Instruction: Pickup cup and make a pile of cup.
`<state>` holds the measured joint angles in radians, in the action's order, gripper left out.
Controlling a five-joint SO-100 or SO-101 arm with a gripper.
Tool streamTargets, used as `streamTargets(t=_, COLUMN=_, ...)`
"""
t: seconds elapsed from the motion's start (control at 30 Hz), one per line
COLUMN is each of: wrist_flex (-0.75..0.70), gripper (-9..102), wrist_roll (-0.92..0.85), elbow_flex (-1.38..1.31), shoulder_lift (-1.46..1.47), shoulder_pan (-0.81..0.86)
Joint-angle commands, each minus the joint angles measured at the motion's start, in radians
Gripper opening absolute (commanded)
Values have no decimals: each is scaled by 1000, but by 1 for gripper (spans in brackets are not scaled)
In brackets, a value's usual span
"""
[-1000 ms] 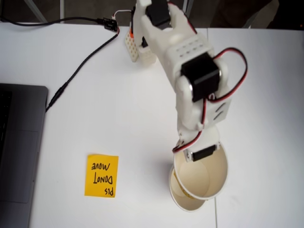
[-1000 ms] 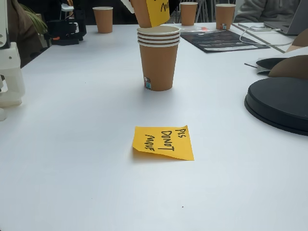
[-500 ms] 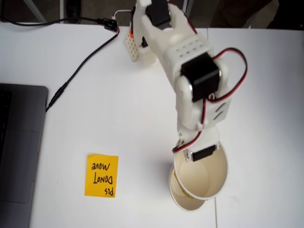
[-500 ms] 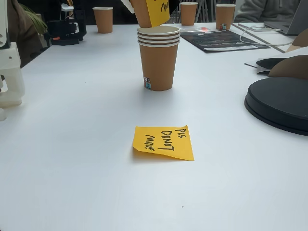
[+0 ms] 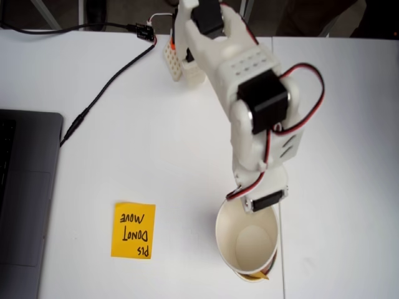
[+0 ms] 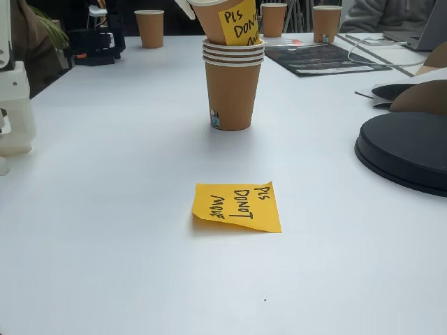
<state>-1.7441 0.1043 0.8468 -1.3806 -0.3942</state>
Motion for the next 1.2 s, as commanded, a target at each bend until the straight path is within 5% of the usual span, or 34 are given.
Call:
streamTargets(t=0.0, wrist_flex=-12, gripper=19, wrist_roll=3, elbow_flex=-3, shoulder_lift=-18, shoulder_pan=11)
streamTargets(t=0.97, wrist_flex=-3, gripper=22, wrist_roll=5, elbow_flex=78, shoulder_lift=-35, shoulder_pan=63)
streamTargets(t=1.17, wrist_flex=-2, gripper=15, wrist_roll=5, elbow_flex=78, shoulder_lift=-35, shoulder_pan=63)
